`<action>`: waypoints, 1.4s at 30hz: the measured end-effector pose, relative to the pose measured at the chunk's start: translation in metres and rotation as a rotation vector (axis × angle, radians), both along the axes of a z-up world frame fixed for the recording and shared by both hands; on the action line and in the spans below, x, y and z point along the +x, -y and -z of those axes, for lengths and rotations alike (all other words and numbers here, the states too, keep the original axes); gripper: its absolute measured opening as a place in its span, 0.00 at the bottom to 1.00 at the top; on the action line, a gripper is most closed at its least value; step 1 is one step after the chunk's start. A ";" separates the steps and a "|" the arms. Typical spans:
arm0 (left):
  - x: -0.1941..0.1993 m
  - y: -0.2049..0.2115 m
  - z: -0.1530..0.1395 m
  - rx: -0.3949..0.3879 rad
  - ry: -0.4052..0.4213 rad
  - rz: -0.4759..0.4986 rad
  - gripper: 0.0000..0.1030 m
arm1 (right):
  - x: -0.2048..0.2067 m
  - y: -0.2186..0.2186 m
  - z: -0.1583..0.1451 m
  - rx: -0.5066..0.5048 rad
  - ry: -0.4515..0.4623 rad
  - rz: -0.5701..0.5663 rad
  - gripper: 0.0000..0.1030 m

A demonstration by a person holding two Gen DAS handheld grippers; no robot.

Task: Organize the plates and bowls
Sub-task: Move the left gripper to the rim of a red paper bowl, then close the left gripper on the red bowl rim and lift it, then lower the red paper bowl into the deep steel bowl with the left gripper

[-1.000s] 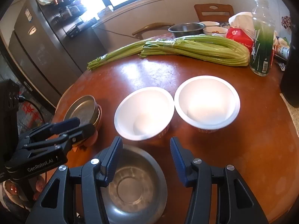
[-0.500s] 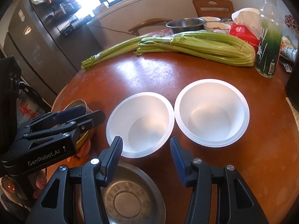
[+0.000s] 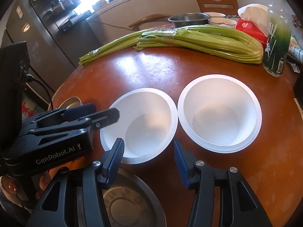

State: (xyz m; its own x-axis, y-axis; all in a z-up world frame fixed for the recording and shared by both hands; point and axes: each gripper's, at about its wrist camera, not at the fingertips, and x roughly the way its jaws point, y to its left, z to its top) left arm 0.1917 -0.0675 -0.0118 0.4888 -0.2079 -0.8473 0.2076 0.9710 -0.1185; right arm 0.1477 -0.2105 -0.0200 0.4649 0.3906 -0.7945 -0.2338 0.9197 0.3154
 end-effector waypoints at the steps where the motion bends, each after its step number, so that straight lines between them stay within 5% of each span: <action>1: 0.001 0.000 0.001 -0.005 -0.002 0.004 0.53 | 0.000 0.000 0.000 -0.003 0.003 0.003 0.53; 10: 0.008 0.005 0.017 -0.088 -0.077 0.050 0.50 | 0.003 -0.006 0.003 -0.023 0.017 -0.016 0.48; 42: -0.049 -0.004 -0.039 -0.080 0.075 0.016 0.49 | -0.041 -0.021 -0.046 -0.026 0.160 -0.065 0.48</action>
State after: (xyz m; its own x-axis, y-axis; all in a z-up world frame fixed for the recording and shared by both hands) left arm 0.1430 -0.0639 0.0273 0.5463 -0.2818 -0.7887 0.2342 0.9555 -0.1792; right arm 0.1067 -0.1892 0.0261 0.5604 0.4042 -0.7228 -0.3382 0.9084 0.2457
